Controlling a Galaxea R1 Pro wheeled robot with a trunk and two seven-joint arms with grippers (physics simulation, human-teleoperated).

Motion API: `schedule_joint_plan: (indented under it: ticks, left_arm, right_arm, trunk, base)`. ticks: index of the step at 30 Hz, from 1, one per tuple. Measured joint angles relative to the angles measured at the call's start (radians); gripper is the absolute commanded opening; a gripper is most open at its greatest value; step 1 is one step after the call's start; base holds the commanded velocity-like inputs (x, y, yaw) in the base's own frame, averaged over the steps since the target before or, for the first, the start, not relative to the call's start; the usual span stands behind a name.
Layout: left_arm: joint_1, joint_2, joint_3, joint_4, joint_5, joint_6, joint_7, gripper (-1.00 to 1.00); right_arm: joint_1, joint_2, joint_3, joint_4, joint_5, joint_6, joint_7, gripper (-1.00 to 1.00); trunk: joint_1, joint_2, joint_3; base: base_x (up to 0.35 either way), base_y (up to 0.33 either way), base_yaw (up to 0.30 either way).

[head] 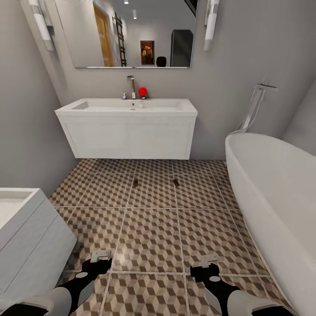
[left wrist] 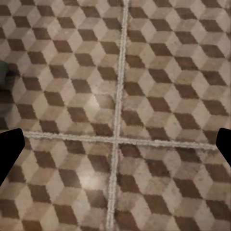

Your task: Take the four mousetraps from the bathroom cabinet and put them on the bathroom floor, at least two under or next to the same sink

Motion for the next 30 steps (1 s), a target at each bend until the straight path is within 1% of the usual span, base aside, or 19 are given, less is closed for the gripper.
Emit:
schedule_joint_plan:
  ticks: [19,30]
  left_arm:
    - [0.000,0.001,0.000,0.000,0.000,0.000,0.000,1.00]
    - [0.000,0.000,0.000,0.000,0.000,0.000,0.000,1.00]
  right_arm:
    - [0.000,-0.001,0.000,0.002,-0.001,0.000,-0.003,1.00]
    - [0.000,-0.024,0.000,0.009,-0.003,0.001,-0.002,1.00]
  trunk:
    - [-0.073,0.133,0.060]
    - [-0.115,0.210,0.094]
  base:
    - [0.000,0.000,0.000]
    - [0.000,0.000,0.000]
